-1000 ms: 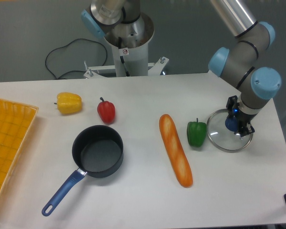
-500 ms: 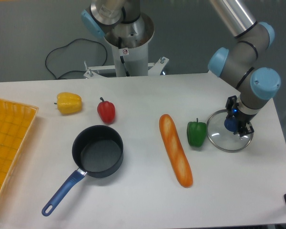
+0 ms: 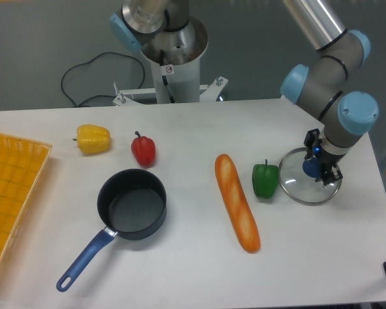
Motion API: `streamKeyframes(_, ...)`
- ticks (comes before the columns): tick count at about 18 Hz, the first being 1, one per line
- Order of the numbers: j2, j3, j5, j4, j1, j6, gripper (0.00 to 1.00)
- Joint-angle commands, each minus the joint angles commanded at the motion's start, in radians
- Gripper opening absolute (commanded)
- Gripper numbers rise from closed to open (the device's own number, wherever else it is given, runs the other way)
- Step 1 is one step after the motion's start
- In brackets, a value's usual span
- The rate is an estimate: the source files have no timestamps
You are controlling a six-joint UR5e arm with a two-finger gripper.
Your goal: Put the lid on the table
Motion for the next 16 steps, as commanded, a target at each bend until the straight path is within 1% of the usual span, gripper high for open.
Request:
streamKeyframes(7,0.015,0.012,-0.009,0.0,0.0,-0.002,1.0)
streamKeyframes(10,0.037,0.018,-0.009,0.009,-0.037,-0.003,1.0)
streamKeyframes(12,0.06,0.018,-0.005,0.009,-0.078,-0.011,1.0)
streamKeyframes(14,0.069,0.021,-0.003,0.009,-0.106,-0.05,1.0)
streamKeyframes(16,0.09,0.021,0.0,0.008,-0.136,-0.093,1.0)
